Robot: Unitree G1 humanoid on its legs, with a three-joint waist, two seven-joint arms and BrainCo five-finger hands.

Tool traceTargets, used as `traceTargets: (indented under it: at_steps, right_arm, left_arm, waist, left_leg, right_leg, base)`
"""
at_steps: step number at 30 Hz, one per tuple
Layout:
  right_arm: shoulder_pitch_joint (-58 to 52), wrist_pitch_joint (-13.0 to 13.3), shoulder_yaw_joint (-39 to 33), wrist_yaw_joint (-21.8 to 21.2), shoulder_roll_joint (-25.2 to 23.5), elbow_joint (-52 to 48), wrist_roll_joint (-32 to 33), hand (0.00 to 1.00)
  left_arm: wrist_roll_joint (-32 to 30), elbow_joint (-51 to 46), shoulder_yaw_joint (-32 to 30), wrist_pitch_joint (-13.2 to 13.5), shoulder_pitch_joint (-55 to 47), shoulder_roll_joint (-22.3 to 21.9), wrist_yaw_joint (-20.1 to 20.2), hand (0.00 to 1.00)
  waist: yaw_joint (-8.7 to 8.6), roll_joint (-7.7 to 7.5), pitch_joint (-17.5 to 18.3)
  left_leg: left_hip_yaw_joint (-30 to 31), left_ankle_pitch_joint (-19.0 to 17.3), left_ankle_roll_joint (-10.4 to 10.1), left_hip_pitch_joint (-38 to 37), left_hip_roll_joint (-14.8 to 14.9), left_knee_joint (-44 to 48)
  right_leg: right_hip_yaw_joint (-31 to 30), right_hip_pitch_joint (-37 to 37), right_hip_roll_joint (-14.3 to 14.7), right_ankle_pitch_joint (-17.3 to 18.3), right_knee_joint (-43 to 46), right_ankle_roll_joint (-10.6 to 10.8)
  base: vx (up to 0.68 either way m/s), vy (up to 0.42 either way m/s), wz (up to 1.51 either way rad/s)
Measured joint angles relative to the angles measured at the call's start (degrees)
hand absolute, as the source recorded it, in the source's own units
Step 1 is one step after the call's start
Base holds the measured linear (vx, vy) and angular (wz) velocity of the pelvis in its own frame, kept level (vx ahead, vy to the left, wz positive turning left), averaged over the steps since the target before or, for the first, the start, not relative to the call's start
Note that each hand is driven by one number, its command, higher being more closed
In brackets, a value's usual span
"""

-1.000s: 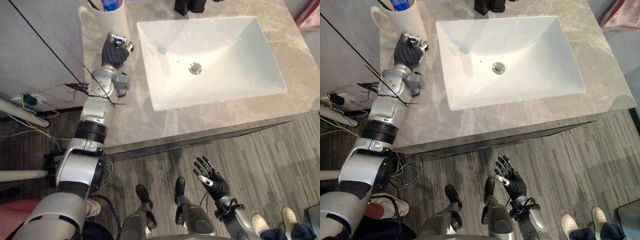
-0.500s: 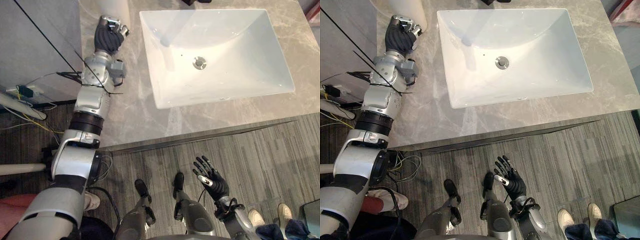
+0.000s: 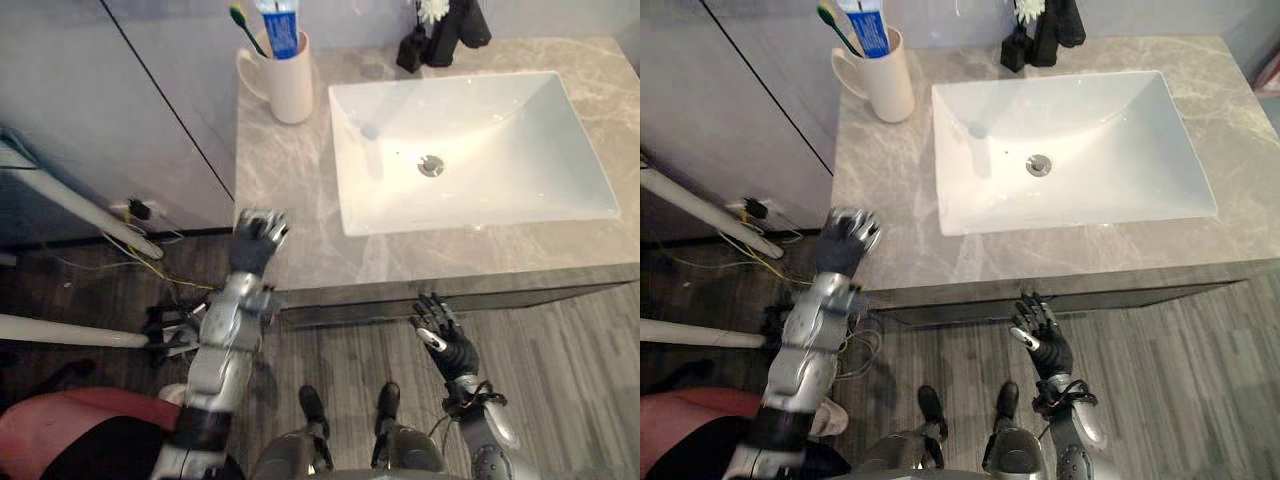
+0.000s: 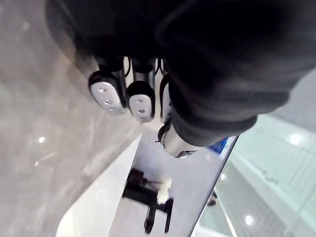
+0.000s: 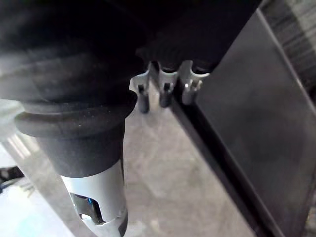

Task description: Organize washtable

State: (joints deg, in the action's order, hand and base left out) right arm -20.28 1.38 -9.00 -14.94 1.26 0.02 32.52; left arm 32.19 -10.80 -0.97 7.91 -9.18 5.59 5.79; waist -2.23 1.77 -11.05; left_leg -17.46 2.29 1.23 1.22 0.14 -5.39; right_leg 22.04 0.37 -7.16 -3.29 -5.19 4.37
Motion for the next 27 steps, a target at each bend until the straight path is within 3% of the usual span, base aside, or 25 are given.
traceTargets:
  at_steps: [4, 5, 9, 16, 22, 27]
  right_arm:
    - [-4.01, 0.52, -4.60, 0.03, -1.42, 4.04, -2.23, 0.00]
    - [-5.33, 0.53, -4.82, 0.06, -1.65, 4.66, -3.03, 0.00]
    - [-9.41, 0.64, -5.57, -0.14, -2.96, 9.57, -4.99, 0.00]
    - [-8.67, 0.74, -0.91, -0.04, -2.02, 19.85, -9.36, 0.00]
    - [-8.30, 2.10, -0.65, 0.11, -1.90, 21.76, -11.86, 0.00]
    - [-6.41, 2.83, -0.53, 1.58, -2.01, 21.36, -12.44, 0.00]
  left_arm:
    - [1.99, 5.62, -2.42, -2.25, -12.99, -3.13, 1.74, 1.00]
    - [2.05, 7.39, -2.42, -2.99, -15.73, -4.02, 2.02, 0.00]
    - [1.51, 15.52, -0.58, -3.97, -21.45, -6.49, 4.70, 0.00]
    - [-4.46, 34.64, 4.81, -4.54, -18.41, -6.41, 6.71, 0.00]
    - [-7.10, 35.19, 5.68, -4.26, -17.66, -5.99, 6.35, 0.00]
    - [-8.34, 34.92, 5.97, -3.70, -15.29, -5.77, 4.93, 0.00]
  waist:
    - [0.14, -0.58, 2.15]
    - [0.23, -0.66, 2.62]
    - [0.59, -0.82, 5.42]
    - [0.47, -0.25, 7.95]
    - [0.16, -0.23, 8.00]
    - [0.00, -0.51, 7.95]
  left_leg:
    - [1.87, -0.33, -0.39, -2.25, -0.21, -0.03]
    - [2.27, -0.33, -0.40, -2.58, -0.26, -0.03]
    - [3.46, -0.34, -0.46, -4.12, -0.29, -0.06]
    - [3.44, -0.17, -0.73, -5.54, -0.10, -0.39]
    - [3.06, -0.17, -0.74, -5.69, 0.00, -0.41]
    - [-3.02, -0.24, -0.78, -4.42, 0.64, -0.21]
  right_leg:
    - [1.73, 2.83, -0.26, 0.84, 0.19, 0.29]
    - [2.23, 3.44, -0.38, 1.06, 0.42, 0.37]
    - [3.73, 4.65, -0.85, 2.45, 2.43, 0.46]
    - [3.19, 5.49, -0.87, 3.18, 3.30, 0.34]
    - [2.48, 5.25, -0.94, 3.22, 4.00, 0.35]
    - [-4.23, -1.21, -0.84, 3.34, 7.54, 0.15]
  base:
    - [-0.03, 0.010, 0.25]
    - [-0.03, 0.017, 0.28]
    - [-0.05, 0.019, 0.21]
    - [-0.06, 0.010, -0.04]
    - [-0.04, 0.021, -0.05]
    - [0.01, 0.049, -0.63]
